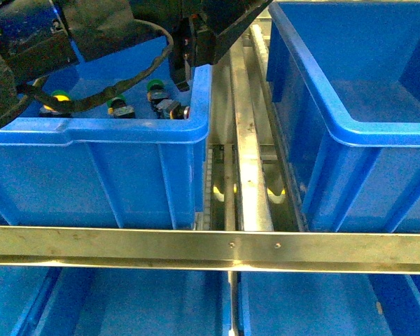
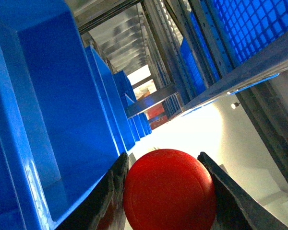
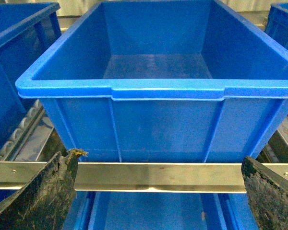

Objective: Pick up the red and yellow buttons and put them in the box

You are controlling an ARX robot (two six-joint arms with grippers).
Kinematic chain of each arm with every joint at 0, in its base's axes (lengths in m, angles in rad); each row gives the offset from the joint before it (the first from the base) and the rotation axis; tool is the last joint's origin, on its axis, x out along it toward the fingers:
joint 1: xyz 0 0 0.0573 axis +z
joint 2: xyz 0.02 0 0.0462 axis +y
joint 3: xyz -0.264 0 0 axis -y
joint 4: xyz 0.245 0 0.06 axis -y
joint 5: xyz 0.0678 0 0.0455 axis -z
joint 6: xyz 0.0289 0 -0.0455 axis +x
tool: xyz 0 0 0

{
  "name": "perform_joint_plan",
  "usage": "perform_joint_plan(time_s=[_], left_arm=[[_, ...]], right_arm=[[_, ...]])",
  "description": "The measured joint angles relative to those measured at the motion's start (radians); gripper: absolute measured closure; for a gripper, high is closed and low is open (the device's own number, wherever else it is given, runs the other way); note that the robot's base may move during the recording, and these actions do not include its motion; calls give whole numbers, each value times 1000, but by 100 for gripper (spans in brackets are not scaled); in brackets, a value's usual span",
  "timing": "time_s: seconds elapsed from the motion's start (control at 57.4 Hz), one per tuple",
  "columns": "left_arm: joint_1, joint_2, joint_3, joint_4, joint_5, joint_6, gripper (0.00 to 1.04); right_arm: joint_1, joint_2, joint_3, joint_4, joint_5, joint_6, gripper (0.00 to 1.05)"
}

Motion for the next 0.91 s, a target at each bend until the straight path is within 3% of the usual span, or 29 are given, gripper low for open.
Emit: perform_joint_plan(time_s=[0.227, 0.244, 0.314, 0.436, 0.506, 0.575, 0.645, 0.785, 0.907], left_arm=[[7, -2, 42, -58, -11, 12, 71], [7, -3, 42, -61, -11, 13, 71], [8, -13, 42, -88, -2, 29, 71], [7, -29, 48, -111, -3, 55, 71], [1, -30, 64, -123, -17, 64, 71], [-2, -30, 89, -132, -26, 69, 71], [-13, -30, 114, -135, -40, 74, 71], [-41, -27, 142, -129, -50, 74, 71], [-43, -19, 144, -118, -75, 70, 71]], right_arm=[[0, 0, 0, 0, 1, 0, 6], [9, 12, -3, 24, 34, -11, 6], [16, 143, 3, 272, 183, -68, 6], [-83, 624, 187, 819, 110, -101, 6], [-126, 821, 409, 753, 85, 166, 6], [-106, 908, 499, 742, 97, 410, 6], [-36, 979, 550, 782, 113, 682, 6], [132, 1114, 581, 890, 185, 1065, 6], [261, 1218, 587, 966, 255, 1226, 6]])
